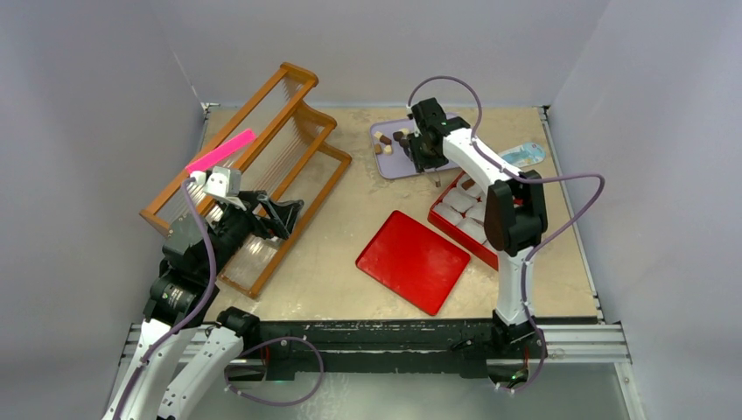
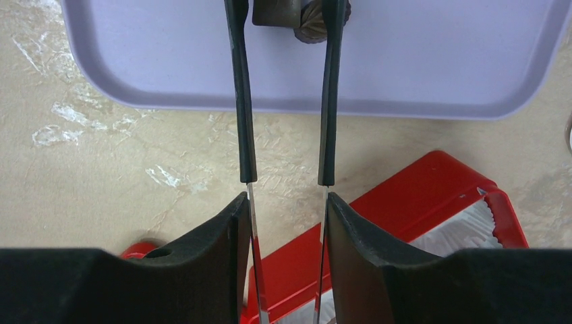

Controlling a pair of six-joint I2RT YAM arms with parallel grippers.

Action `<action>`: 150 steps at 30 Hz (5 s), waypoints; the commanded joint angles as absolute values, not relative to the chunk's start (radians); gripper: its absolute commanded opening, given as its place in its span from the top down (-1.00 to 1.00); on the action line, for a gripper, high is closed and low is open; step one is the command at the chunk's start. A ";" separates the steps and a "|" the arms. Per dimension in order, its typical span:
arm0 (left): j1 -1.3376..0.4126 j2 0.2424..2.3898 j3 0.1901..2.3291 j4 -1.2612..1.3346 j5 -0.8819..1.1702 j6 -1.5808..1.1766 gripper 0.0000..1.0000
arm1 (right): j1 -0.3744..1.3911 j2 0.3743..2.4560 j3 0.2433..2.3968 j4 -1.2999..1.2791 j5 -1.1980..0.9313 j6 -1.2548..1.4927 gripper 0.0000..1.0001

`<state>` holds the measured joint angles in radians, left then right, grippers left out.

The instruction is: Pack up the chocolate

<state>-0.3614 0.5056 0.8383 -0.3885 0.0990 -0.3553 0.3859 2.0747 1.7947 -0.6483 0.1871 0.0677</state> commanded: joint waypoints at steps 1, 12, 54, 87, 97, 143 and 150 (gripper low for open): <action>-0.367 0.500 0.844 -0.378 0.089 -0.344 -0.95 | 0.387 2.087 1.861 -0.673 0.163 0.046 0.11; -0.367 0.500 0.844 -0.378 0.088 -0.342 -0.95 | 0.387 2.097 1.872 -0.704 0.127 0.039 0.26; -0.367 0.502 0.844 -0.378 0.095 -0.342 -0.95 | 0.386 1.609 1.509 -0.908 0.320 0.336 0.60; -0.370 0.499 0.843 -0.377 0.094 -0.345 -0.95 | 0.368 1.518 1.312 -0.874 0.331 0.470 0.45; -0.370 0.499 0.842 -0.377 0.094 -0.344 -0.95 | 0.369 1.535 1.328 -0.878 0.355 0.470 0.25; -0.371 0.502 0.842 -0.380 0.084 -0.341 -0.95 | 0.367 1.892 1.774 -0.747 0.234 0.274 0.17; -0.371 0.499 0.844 -0.379 0.085 -0.341 -0.95 | 0.367 1.971 1.814 -0.759 0.247 0.314 0.15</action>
<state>-0.3634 0.5034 0.8383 -0.3897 0.0959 -0.3550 0.3717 1.9682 1.7496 -0.7273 0.2111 0.2771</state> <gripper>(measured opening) 0.976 0.425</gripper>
